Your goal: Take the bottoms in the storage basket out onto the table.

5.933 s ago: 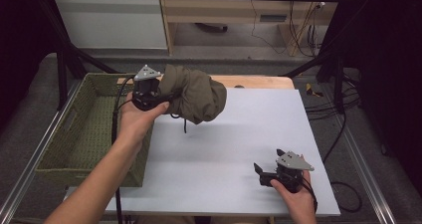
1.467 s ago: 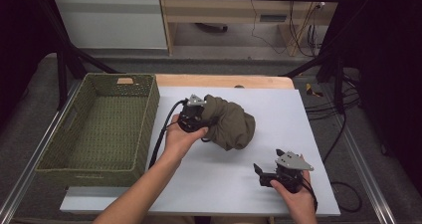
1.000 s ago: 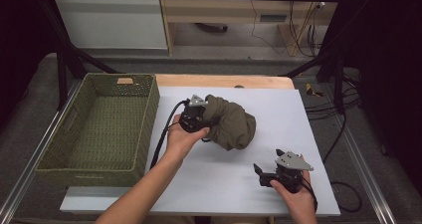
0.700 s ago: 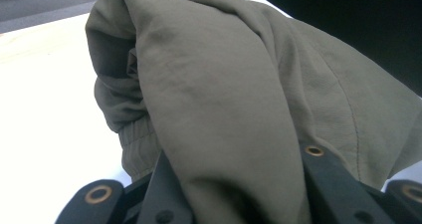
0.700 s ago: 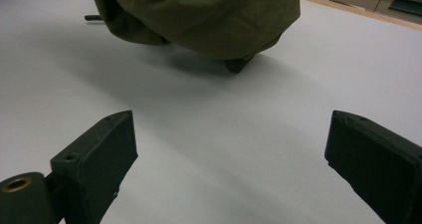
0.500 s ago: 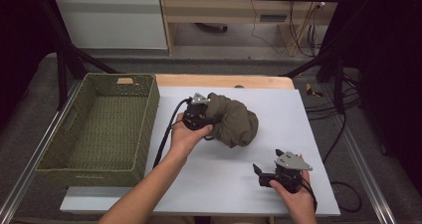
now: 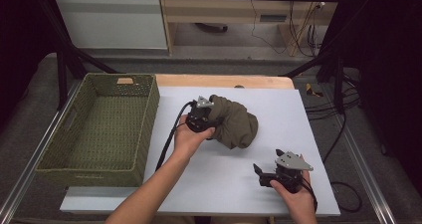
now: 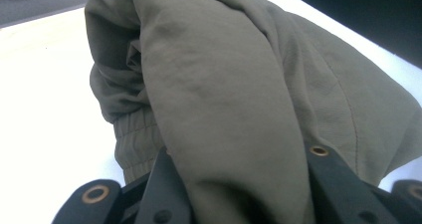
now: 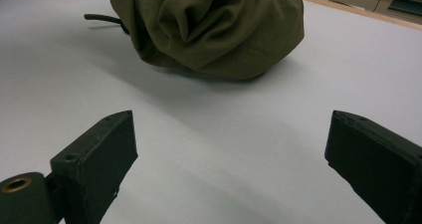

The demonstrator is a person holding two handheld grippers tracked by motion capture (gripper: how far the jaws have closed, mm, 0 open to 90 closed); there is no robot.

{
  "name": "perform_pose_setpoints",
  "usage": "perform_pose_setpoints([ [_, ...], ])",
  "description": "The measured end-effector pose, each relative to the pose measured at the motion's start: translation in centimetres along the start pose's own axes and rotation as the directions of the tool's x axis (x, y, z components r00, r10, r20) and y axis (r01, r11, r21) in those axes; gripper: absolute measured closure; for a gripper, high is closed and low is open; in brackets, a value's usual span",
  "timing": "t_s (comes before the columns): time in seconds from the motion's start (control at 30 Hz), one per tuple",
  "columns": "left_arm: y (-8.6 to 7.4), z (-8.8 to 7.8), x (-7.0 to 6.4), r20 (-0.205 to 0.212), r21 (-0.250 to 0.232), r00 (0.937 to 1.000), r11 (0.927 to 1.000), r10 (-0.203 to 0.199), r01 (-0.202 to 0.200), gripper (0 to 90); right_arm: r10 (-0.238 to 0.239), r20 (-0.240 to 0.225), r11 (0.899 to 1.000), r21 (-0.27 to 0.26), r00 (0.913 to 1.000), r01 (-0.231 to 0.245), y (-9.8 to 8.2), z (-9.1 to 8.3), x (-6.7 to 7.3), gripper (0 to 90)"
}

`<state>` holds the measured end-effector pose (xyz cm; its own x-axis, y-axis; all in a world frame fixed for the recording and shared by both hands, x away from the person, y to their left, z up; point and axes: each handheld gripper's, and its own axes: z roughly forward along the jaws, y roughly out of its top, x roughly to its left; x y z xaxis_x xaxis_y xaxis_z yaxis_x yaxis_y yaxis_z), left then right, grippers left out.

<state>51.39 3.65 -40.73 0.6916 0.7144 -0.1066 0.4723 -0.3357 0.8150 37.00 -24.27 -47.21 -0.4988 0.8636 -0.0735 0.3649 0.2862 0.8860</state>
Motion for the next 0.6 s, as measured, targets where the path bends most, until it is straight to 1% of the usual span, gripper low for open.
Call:
perform_pose_setpoints([
  [0.2, -0.2, 0.2, 0.0, -0.006, 0.008, 0.9999, 0.9999, 0.010, -0.010, 68.9, 0.001, -0.001, 1.000, 0.002, 1.0000, -0.001, 0.0, 0.0, 0.1, 6.3],
  [0.3, -0.4, 0.3, 0.0, -0.001, 0.008, 1.0000, 1.0000, -0.001, 0.001, 68.4, -0.001, 0.000, 1.000, 0.000, 1.0000, 0.001, 0.0, 0.0, 0.0, 6.3],
  [0.4, -0.7, 0.4, 0.0, -0.002, 0.010, 1.0000, 0.9999, -0.003, 0.003, 68.2, -0.001, 0.000, 1.000, 0.001, 1.0000, 0.001, 0.0, 0.0, 0.0, 6.3],
  [0.5, -1.0, 0.5, 0.1, 0.000, 0.007, 0.9998, 0.9998, -0.018, 0.018, 67.7, -0.001, -0.001, 1.000, 0.002, 1.0000, 0.001, 0.0, 0.0, 0.1, 6.3],
  [0.6, -1.2, 0.6, 0.1, -0.002, 0.006, 0.9999, 0.9999, -0.014, 0.014, 67.5, -0.003, 0.000, 1.000, 0.002, 1.0000, 0.003, 0.0, 0.0, 0.0, 6.3],
])
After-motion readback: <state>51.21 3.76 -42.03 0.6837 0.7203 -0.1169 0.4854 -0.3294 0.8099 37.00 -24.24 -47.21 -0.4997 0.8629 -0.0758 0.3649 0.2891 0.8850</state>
